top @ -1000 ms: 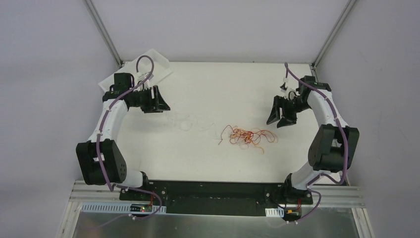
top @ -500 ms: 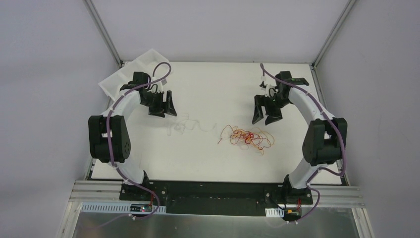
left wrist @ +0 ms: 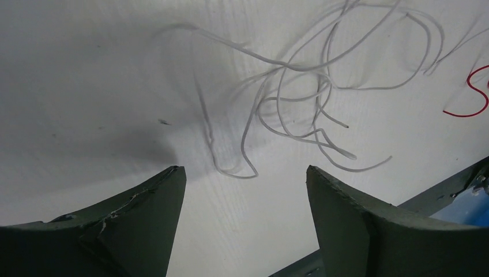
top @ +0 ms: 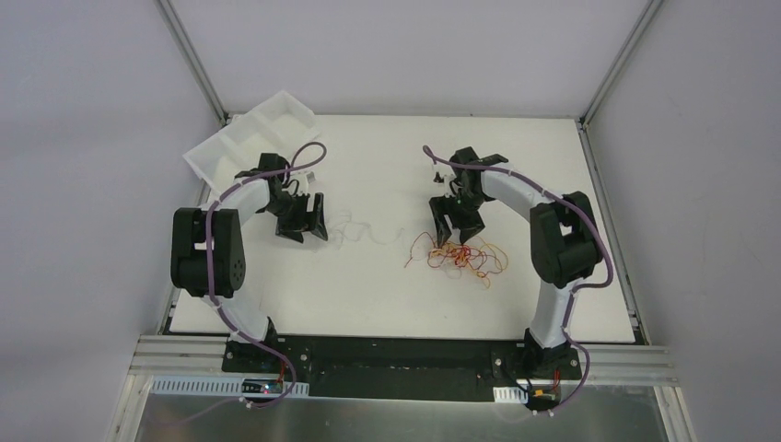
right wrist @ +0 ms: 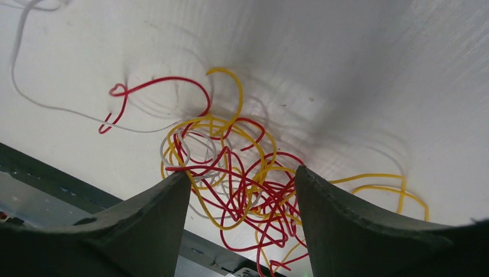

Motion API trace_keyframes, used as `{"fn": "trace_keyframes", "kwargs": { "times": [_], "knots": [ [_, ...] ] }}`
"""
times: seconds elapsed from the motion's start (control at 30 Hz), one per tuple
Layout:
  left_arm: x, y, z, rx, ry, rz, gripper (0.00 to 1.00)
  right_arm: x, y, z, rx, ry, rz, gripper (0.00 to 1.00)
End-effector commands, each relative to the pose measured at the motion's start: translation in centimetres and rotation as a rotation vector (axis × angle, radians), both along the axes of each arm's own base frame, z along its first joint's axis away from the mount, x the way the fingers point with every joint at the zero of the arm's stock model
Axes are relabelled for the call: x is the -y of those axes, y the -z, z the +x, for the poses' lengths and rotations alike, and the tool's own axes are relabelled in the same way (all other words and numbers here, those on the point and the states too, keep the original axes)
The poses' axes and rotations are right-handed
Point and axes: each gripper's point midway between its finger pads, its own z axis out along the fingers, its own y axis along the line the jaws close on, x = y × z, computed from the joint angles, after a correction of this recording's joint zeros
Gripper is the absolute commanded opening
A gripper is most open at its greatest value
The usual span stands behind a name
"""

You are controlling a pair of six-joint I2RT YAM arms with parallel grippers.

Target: Untangle the cables

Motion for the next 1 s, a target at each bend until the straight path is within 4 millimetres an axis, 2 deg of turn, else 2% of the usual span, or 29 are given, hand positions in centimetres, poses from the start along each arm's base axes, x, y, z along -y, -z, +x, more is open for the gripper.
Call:
{"fn": "trace_keyframes", "kwargs": {
  "times": [0.0,0.07,0.2,0.3,0.37,0.5,0.6,0.67,0.8,0.83,0.9,0.97],
  "knots": [
    [1.4,-0.7,0.1,0.065,0.057,0.005,0.79,1.0,1.6,0.4,0.001,0.043,-0.079,0.68],
    [1.7,-1.5,0.7,0.129,0.066,0.006,0.79,1.5,2.4,0.0,-0.011,0.043,-0.102,0.67],
    [1.9,-4.5,2.2,0.274,0.112,0.006,0.79,2.5,3.7,-0.8,-0.036,0.032,-0.145,0.63],
    [2.2,-5.7,2.3,0.331,0.161,0.030,0.79,2.6,3.9,-1.3,-0.051,0.029,-0.142,0.62],
    [3.1,-6.1,1.7,0.345,0.194,0.028,0.78,2.5,3.8,-1.4,-0.052,0.028,-0.138,0.61],
    [5.6,-5.0,0.1,0.321,0.270,0.044,0.75,2.5,3.8,-1.5,-0.056,0.030,-0.138,0.61],
    [6.6,-2.7,-0.7,0.251,0.277,0.088,0.72,2.8,3.9,-1.5,-0.057,0.029,-0.153,0.61],
    [6.3,-1.1,-0.6,0.199,0.244,0.131,0.68,3.1,3.9,-1.6,-0.055,0.027,-0.164,0.61],
    [5.2,0.8,0.4,0.157,0.201,0.231,0.55,3.7,4.0,-1.9,-0.045,0.013,-0.191,0.60],
    [4.8,1.0,0.8,0.156,0.196,0.258,0.48,4.0,4.1,-2.0,-0.046,0.010,-0.200,0.59],
    [3.6,0.9,1.2,0.163,0.194,0.328,0.28,4.7,4.2,-2.2,-0.035,-0.002,-0.229,0.55],
    [2.1,-0.8,1.4,0.210,0.186,0.372,0.11,5.7,4.4,-2.4,-0.020,-0.015,-0.268,0.48]
  ]
}}
